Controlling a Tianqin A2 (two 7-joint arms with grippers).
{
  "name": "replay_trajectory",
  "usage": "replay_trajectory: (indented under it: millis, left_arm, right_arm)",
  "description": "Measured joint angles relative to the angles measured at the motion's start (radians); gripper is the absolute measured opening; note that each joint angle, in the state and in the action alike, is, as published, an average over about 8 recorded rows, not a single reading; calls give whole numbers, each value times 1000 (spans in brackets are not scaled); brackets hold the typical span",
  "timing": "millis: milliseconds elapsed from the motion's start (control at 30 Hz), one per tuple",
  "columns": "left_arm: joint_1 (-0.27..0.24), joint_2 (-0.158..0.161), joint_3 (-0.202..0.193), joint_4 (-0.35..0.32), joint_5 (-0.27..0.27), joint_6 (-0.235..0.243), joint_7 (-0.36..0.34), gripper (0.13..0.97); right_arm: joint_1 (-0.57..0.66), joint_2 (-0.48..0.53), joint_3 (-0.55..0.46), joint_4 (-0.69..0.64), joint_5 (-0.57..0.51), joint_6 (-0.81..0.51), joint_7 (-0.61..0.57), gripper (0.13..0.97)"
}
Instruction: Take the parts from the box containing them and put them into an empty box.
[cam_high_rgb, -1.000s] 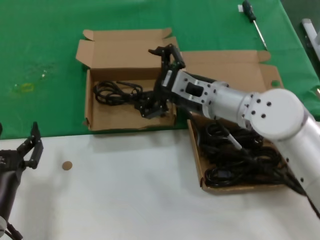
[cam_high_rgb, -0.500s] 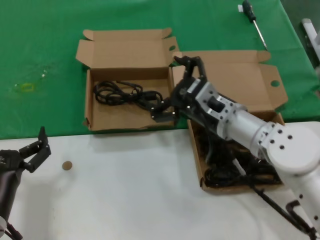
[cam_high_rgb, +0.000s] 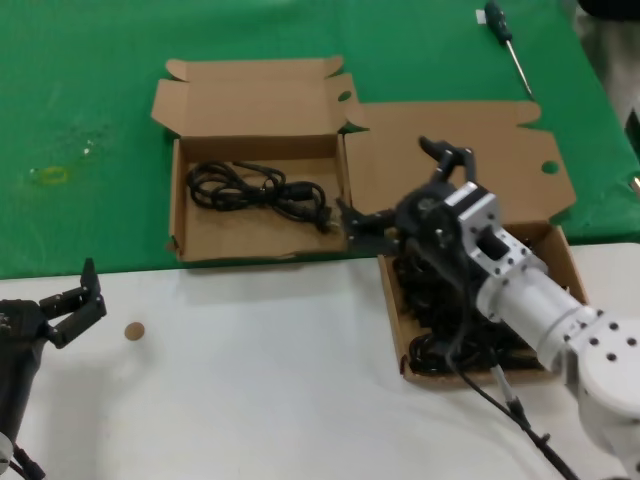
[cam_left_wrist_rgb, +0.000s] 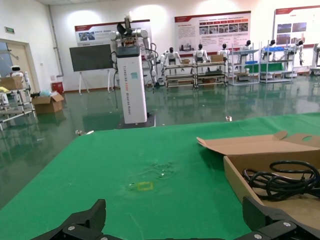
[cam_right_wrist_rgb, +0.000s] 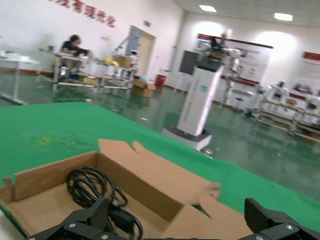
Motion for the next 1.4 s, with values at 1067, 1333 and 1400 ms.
replay_trajectory:
  millis: [1067, 1333, 1400]
  left_arm:
    - [0, 0, 0, 0, 0, 0, 0, 966]
    - [0, 0, 0, 0, 0, 0, 0, 966]
    - [0, 0, 0, 0, 0, 0, 0, 966]
  right_arm:
    - [-299, 11, 161, 167, 194, 215, 20, 966]
    - [-299, 11, 161, 167, 194, 215, 20, 966]
    - [-299, 11, 161, 167, 194, 215, 20, 966]
